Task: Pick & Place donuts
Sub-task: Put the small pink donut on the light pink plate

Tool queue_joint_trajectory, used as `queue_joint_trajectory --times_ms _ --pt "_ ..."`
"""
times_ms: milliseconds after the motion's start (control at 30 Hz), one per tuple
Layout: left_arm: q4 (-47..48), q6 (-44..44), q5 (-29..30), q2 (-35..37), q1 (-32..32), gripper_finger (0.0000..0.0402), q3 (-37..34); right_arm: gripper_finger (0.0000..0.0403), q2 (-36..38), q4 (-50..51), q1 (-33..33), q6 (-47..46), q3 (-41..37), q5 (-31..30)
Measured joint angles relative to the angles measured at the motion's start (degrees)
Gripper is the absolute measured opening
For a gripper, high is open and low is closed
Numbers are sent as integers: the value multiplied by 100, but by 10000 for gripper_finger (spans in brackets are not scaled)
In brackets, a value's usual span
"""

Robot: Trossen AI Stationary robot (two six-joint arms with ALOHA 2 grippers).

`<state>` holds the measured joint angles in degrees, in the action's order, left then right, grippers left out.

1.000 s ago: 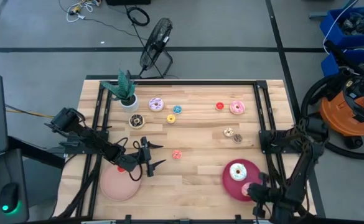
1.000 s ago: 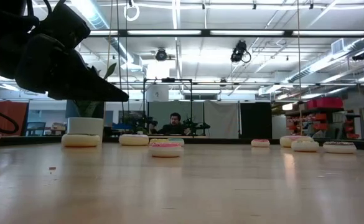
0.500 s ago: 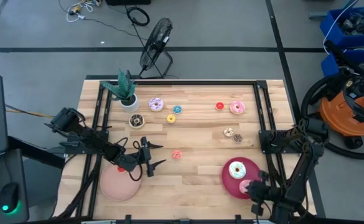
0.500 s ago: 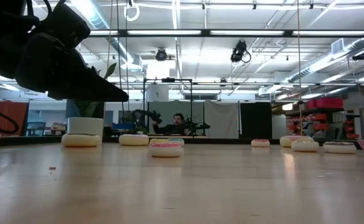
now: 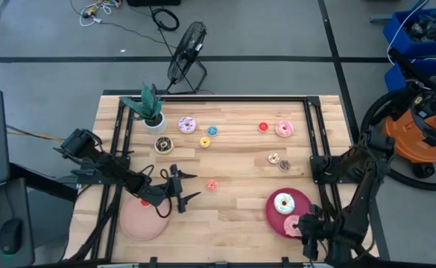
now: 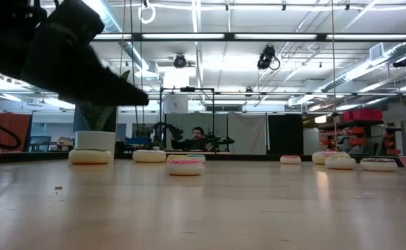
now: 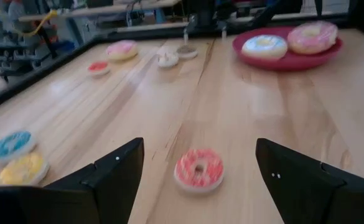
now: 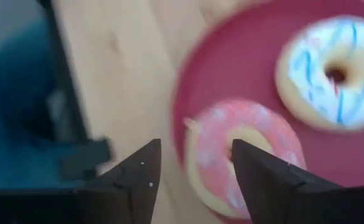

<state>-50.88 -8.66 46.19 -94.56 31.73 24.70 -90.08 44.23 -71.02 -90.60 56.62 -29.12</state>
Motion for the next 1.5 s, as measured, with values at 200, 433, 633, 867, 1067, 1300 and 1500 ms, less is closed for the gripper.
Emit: queue_joint_trajectory --times_ms 200,433,633,867,1067,1300,1500 --pt "228 859 -179 -201 -4 314 867 194 340 -589 11 1530 0 -1873" --pt "1442 1112 -889 -825 -617 314 2275 177 339 -85 220 1079 -2 -2630" --pt "2082 934 -1430 -1265 -1653 314 3174 163 317 598 392 171 -2 -2398" --pt "2073 959 -2147 -1694 -2910 314 3848 155 317 725 443 108 -7 -2758" --pt "2057 1677 -2296 -1687 -3471 314 3971 155 316 734 646 154 -7 -3287" --pt "2734 1940 -3305 -1595 -3946 314 3556 155 193 568 930 564 -9 -3301" --pt "2812 2422 -3077 -864 -3105 314 2017 155 21 347 1089 904 -11 -3303"
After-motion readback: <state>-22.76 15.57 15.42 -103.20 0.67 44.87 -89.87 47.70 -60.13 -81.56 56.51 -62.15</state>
